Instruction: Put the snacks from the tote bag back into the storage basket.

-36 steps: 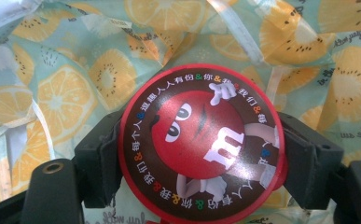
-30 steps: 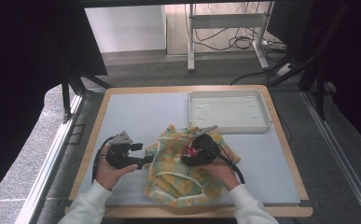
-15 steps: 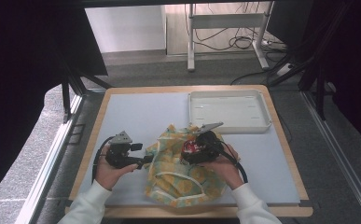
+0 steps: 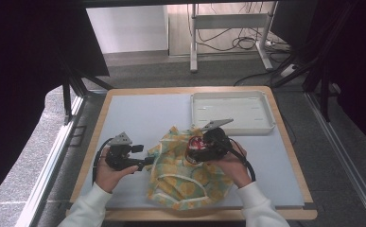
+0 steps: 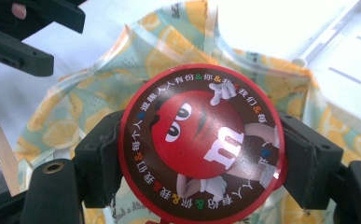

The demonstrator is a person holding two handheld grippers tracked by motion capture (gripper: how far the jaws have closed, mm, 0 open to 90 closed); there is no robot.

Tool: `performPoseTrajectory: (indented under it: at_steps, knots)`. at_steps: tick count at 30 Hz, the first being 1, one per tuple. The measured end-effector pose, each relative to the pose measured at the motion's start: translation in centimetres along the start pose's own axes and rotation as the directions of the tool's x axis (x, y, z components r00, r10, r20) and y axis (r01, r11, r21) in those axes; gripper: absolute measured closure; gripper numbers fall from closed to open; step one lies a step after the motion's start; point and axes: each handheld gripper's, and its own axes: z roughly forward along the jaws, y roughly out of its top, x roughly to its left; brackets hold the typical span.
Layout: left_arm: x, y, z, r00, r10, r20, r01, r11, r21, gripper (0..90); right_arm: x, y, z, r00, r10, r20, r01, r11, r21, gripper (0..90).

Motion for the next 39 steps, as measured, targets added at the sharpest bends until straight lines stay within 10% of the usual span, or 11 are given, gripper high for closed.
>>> performPoseTrajectory:
  at_steps: [39]
  knots:
    - [0.0, 0.0, -0.1, 1.0000, -0.007, -0.006, 0.007, 1.0000, -0.003, 27.8, -2.5, 4.9, -4.4, 0.9999, 0.004, 0.010, -0.003, 0.997, -0.081, 24.6]
